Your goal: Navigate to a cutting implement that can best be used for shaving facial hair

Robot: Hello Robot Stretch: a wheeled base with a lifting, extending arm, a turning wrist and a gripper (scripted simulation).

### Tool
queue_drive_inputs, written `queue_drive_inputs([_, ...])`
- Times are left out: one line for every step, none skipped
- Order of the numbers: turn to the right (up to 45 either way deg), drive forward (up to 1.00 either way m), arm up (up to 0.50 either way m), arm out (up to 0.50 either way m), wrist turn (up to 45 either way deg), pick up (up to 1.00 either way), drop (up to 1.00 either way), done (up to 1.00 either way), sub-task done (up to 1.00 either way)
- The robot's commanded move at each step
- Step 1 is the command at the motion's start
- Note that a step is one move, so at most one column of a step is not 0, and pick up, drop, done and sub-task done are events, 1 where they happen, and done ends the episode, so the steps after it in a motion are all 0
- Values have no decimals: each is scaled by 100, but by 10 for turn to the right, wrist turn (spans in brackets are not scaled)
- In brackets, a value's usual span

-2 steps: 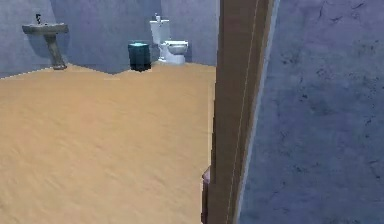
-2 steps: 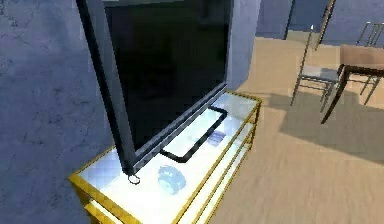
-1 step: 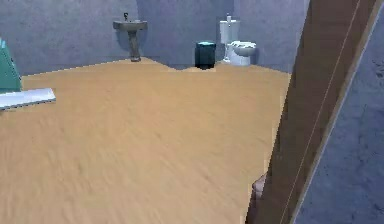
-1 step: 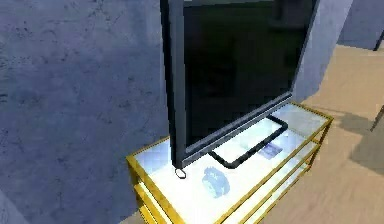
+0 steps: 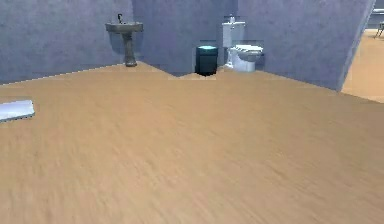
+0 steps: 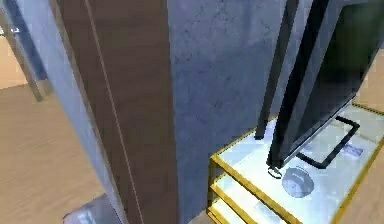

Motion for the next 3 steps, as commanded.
queue_drive_inputs([0, 80, 0, 0, 0, 0, 0, 0, 0])
queue_drive_inputs([450, 0, 0, 0, 0, 0, 0, 0, 0])
queue_drive_inputs([30, 0, 0, 0, 0, 0, 0, 0, 0])
